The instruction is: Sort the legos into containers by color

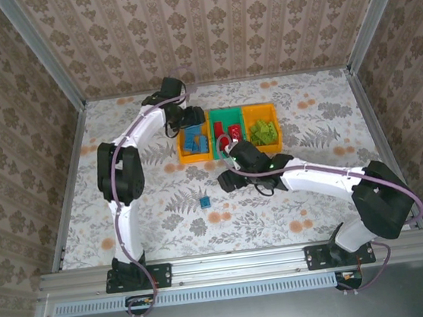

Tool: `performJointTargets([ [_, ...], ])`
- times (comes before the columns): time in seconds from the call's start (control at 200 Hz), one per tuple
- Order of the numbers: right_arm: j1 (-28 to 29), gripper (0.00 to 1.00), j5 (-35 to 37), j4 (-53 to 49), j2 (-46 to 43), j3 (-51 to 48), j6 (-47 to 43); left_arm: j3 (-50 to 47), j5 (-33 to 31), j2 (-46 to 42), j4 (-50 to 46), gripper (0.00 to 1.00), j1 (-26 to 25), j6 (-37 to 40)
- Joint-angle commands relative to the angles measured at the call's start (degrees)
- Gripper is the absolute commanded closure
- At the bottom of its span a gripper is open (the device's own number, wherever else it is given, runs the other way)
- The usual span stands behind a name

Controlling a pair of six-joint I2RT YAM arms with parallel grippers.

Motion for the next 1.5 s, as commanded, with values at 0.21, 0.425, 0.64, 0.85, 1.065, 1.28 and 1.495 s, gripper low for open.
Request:
performJointTargets([
  [0.21, 5.26, 0.17, 0.65, 4.11, 0.52, -0.8, 6.19, -1.84, 7.51, -2.24, 6.12, 0.05, 0.13, -4.9],
  [0.425, 8.31, 0.16, 2.5, -2.47, 7.36, 6.27, 6.85, -7.04, 9.86, -7.91, 11.18, 0.0, 0.06, -8.59],
  [0.64, 11.22, 0.17, 1.49, -10.05, 15.87, 14.84, 16.24, -13.49, 5.85, -15.2, 13.45, 0.0, 0.17, -9.19],
  [0.85, 14.82, 0.2, 2.65, -14.54, 21.23, 19.46, 18.89, -23.3, 1.64, -22.66, 17.35, 0.0, 2.65, -11.47],
  [1.065, 15.59, 0.23, 5.73, -21.94, 25.99, 24.44, 20.28, -32.17, 0.54, -28.78, 20.41, 0.0, 7.14, -12.55],
  [1.28, 15.62, 0.24, 5.57, -21.85, 27.49, 25.87, 20.37, -37.86, 0.52, -33.71, 20.79, 0.0, 10.07, -11.42],
  [1.495, 15.64, 0.28, 5.12, -23.67, 30.6, 29.45, 19.59, -42.05, 0.1, -36.88, 21.31, 0.0, 11.57, -10.9],
])
